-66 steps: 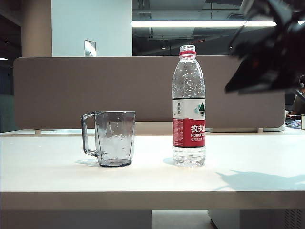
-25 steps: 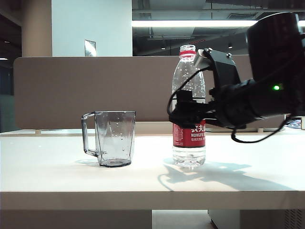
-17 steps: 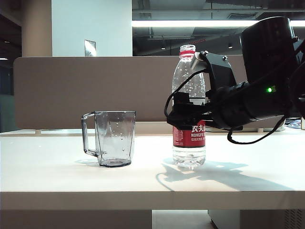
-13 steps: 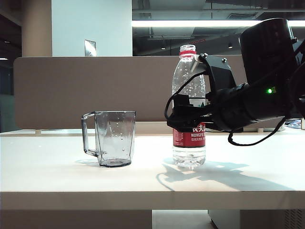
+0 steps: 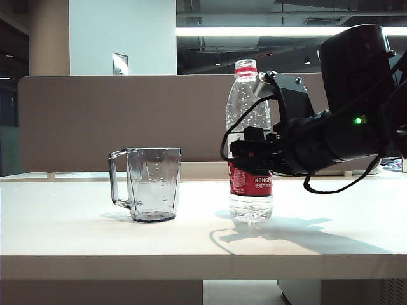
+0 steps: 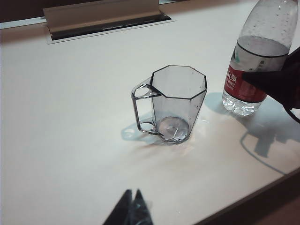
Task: Pick up the mineral water bottle on the table and pour a little water into the mug.
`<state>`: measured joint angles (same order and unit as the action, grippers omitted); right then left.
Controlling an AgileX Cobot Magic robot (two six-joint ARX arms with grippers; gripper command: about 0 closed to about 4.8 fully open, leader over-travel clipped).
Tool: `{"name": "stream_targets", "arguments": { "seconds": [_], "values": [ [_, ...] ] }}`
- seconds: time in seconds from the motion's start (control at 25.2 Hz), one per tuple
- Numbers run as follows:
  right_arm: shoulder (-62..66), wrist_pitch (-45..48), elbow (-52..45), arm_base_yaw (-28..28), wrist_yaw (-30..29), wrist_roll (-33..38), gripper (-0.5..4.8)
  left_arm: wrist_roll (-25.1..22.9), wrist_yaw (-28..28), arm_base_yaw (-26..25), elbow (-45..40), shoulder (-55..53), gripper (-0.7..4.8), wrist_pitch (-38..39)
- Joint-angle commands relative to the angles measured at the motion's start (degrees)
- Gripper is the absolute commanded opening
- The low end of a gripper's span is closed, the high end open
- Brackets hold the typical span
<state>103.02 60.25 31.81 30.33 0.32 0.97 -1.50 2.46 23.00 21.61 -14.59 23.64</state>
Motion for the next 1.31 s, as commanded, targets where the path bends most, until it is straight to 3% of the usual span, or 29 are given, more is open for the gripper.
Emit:
{"name": "stream_targets", "arguments": {
  "seconds": [0.04,0.24,0.48,0.63,0.71,0.95,1.31],
  "values": [
    [-0.3,1.5,0.3,0.0,-0.1,-5.8,2.09,0.0,0.2,-0.1,0.3,0.0,-0.05,-0.5],
    [-3.1,-4.5,1.2,0.0,-0.3,-9.9,2.10,0.0,0.2,-0.1,0.3,0.0,-0.05,-0.5],
    [-8.5,-28.5,12.4,0.0,0.6,-23.0,2.11,0.0,0.2,-0.1,0.3,0.0,-0.05,-0.5],
    [-8.9,-44.1,21.4,0.0,5.4,-30.8,2.12,0.0,0.2,-0.1,0.3,0.0,-0.05,-0.5],
    [-8.9,-54.1,28.1,0.0,10.2,-40.3,2.12,0.0,0.2,-0.1,0.3,0.0,-0.05,-0.5],
    [-8.9,-58.6,32.2,0.0,20.3,-60.8,2.30,0.0,0.2,-0.1,0.3,0.0,-0.05,-0.5],
    [-8.9,-57.3,32.4,1.0,21.8,-73.3,2.30,0.0,0.2,-0.1,0.3,0.0,-0.05,-0.5]
  ]
}}
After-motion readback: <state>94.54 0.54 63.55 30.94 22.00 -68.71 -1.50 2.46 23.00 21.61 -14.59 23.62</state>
